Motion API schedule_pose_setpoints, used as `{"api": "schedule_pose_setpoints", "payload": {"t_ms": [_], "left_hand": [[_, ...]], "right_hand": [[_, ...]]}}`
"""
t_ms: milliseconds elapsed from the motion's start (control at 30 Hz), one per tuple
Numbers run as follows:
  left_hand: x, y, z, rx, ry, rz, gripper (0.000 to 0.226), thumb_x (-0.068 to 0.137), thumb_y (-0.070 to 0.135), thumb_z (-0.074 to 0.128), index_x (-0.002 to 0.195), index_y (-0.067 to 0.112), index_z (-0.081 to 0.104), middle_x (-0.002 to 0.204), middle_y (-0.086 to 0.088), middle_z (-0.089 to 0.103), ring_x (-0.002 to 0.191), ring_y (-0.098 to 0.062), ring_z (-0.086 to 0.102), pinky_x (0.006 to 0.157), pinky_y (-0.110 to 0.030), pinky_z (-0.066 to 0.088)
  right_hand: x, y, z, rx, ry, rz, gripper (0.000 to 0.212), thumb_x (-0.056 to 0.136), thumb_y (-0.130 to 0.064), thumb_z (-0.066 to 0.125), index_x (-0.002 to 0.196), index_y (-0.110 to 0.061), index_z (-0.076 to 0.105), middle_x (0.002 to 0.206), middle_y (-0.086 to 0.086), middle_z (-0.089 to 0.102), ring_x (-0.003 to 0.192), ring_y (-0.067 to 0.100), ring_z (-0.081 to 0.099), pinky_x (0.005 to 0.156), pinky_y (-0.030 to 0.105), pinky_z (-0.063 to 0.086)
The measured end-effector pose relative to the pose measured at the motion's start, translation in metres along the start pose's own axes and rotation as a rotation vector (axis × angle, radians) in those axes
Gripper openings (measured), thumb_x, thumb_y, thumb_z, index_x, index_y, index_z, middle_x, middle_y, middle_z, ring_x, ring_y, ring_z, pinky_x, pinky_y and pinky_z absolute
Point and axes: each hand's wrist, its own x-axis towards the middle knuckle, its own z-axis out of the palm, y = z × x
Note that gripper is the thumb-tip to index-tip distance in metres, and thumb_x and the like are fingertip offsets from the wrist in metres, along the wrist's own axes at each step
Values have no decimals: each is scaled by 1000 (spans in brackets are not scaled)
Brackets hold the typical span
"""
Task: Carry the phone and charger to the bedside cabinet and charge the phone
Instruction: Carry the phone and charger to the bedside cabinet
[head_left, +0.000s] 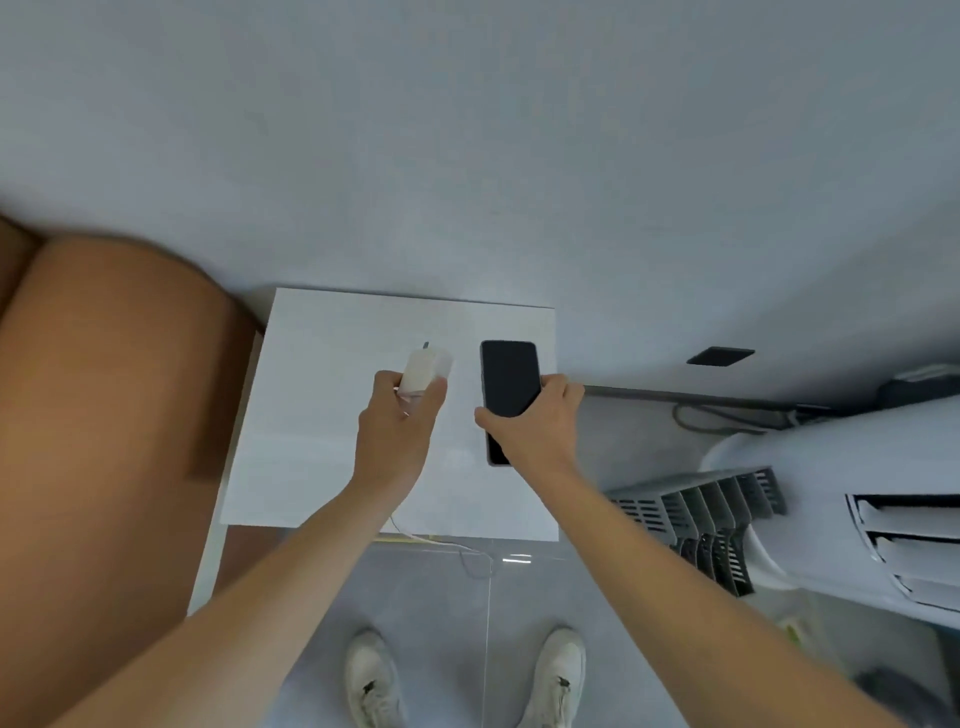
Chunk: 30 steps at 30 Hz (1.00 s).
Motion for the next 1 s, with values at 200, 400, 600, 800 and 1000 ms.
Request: {"api": "schedule_pose_setpoints", "payload": {"t_ms": [200,400,600,800,1000], "left_hand": [[54,-52,30,63,27,-11,45,90,57,61,113,19,49,96,-4,65,68,-18,58,50,-34,48],[71,-61,42,120,-10,-17,46,90,57,63,113,20,49,89,-1,64,58,-19,59,47,-39,59],[78,-54,48,189,-34,-34,52,88,63,61,114,19,49,97,-7,68,69,-35,69,59,-50,65],[83,-49,46,182,-22,-14,52,90,63,59,112,18,49,99,-7,70,62,-31,68,55,-44,64],[82,-47,40,145,-25,13,51,91,62,60,114,18,50,100,-6,71,50,-23,65,50,-34,60]], "right_hand": [[54,30,44,-163,74,-54,82,62,-47,88,120,-8,46,112,2,27,101,25,48,85,31,47],[69,35,64,-300,141,-103,81,63,-56,82,118,-7,50,116,6,42,106,24,43,88,27,34],[80,30,70,-341,223,-112,79,64,-58,81,117,-7,51,115,7,47,96,21,36,86,27,33],[91,20,70,-406,234,-120,77,68,-64,80,114,-9,51,115,8,48,93,19,31,83,26,28],[90,12,64,-395,176,-95,81,77,-65,76,128,-8,51,124,11,46,109,27,45,86,33,41]]}}
